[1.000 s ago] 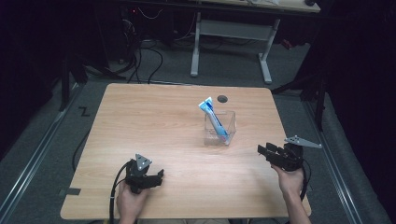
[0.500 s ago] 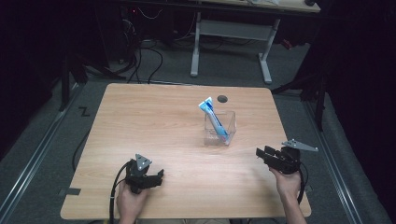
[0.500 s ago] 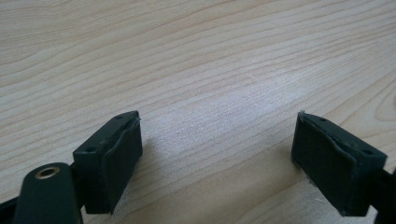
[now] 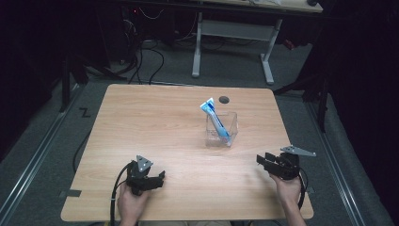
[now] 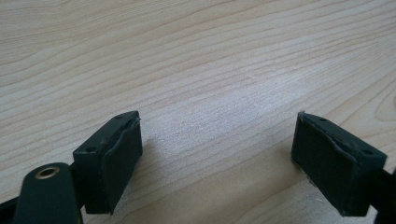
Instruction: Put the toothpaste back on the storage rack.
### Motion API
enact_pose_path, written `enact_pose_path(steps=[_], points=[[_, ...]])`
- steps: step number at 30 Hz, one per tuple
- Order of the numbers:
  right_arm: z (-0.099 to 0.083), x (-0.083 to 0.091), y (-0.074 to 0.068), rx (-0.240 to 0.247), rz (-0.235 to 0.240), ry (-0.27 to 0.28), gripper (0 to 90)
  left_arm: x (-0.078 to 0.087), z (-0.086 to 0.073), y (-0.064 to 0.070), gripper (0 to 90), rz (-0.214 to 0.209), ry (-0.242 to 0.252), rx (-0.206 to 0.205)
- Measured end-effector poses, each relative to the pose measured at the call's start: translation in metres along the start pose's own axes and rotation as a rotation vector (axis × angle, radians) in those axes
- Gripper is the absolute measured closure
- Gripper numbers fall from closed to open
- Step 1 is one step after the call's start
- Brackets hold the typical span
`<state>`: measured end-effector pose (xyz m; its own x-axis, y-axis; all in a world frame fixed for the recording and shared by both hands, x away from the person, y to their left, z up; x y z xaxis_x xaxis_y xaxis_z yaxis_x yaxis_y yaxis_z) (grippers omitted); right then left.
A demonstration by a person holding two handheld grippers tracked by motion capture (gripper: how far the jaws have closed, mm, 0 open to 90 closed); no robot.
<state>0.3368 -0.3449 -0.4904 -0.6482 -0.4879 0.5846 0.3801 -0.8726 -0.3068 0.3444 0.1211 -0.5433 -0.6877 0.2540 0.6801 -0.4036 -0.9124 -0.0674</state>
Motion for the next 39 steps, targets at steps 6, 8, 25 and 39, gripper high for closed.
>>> enact_pose_path(steps=[6,8,25,39], points=[[-0.003,-0.004,0.001,0.016,-0.004,-0.008,51.4,0.000,0.000,0.000,16.6,0.000,0.000,0.000],[-0.005,-0.005,0.001,0.012,-0.007,-0.011,51.2,0.000,0.000,0.000,16.6,0.000,0.000,0.000],[-0.016,-0.022,-0.001,0.033,-0.039,-0.067,49.9,0.000,0.000,0.000,16.6,0.000,0.000,0.000],[-0.026,-0.035,-0.006,0.087,-0.079,-0.119,49.2,0.000,0.000,0.000,16.6,0.001,0.001,0.001]])
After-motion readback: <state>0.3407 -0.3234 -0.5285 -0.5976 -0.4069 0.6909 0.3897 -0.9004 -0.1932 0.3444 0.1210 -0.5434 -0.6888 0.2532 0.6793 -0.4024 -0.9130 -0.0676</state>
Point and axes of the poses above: each handheld gripper's, and its own axes: x roughly backward along the jaws, z roughly out of its top, y roughly to its right, the point moved 1 cm from there along -x, roughly forward along the jaws, and after that the axes turned 7 degrees about z, right-handed, at the moved point
